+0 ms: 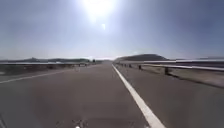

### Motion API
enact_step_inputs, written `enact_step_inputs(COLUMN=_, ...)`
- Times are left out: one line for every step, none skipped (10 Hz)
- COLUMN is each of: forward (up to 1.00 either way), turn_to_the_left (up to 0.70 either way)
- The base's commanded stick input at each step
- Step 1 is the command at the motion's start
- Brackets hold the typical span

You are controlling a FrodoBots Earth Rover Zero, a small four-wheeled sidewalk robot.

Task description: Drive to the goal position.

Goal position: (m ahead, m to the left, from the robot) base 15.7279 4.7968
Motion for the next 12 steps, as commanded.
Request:
enact_step_inputs(forward=0.85, turn_to_the_left=0.0)
enact_step_inputs(forward=0.85, turn_to_the_left=0.0)
enact_step_inputs(forward=0.85, turn_to_the_left=0.0)
enact_step_inputs(forward=0.85, turn_to_the_left=0.0)
enact_step_inputs(forward=0.85, turn_to_the_left=0.0)
enact_step_inputs(forward=0.85, turn_to_the_left=0.0)
enact_step_inputs(forward=0.85, turn_to_the_left=0.0)
enact_step_inputs(forward=0.85, turn_to_the_left=0.0)
enact_step_inputs(forward=0.85, turn_to_the_left=0.0)
enact_step_inputs(forward=0.85, turn_to_the_left=0.0)
enact_step_inputs(forward=0.85, turn_to_the_left=0.0)
enact_step_inputs(forward=0.85, turn_to_the_left=0.0)
